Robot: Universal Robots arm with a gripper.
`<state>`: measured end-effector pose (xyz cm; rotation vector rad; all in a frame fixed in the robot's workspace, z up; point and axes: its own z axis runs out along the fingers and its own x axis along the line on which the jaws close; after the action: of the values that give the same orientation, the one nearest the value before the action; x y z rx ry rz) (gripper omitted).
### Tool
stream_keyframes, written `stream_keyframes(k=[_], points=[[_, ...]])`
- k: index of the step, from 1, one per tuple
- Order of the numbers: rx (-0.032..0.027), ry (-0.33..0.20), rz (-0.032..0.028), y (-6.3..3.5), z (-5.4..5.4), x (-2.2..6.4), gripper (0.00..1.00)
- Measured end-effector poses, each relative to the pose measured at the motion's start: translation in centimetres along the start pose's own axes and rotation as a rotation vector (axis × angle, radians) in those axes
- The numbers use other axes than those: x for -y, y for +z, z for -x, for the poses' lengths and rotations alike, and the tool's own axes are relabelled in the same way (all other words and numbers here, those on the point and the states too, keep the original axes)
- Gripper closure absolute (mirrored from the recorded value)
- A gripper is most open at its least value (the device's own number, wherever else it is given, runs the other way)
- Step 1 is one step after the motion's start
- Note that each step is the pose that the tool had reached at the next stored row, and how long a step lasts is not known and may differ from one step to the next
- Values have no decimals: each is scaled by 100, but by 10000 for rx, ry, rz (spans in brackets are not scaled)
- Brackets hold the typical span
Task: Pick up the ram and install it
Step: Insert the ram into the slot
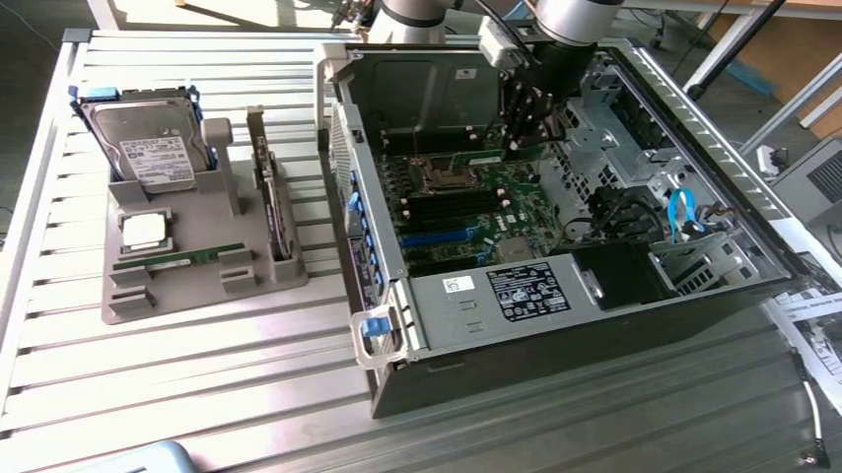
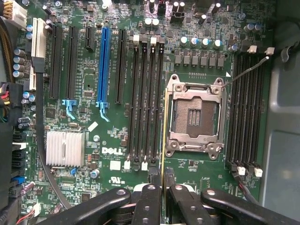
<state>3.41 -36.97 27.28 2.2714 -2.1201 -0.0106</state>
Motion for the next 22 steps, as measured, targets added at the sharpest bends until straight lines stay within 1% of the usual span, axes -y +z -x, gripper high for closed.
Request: stream_keyframes(k=[12, 19, 22], points=[[-7, 18, 1, 18, 7, -99, 86], [-27, 201, 6, 33, 9, -127, 86], [-49, 240, 8, 37, 10, -133, 86]])
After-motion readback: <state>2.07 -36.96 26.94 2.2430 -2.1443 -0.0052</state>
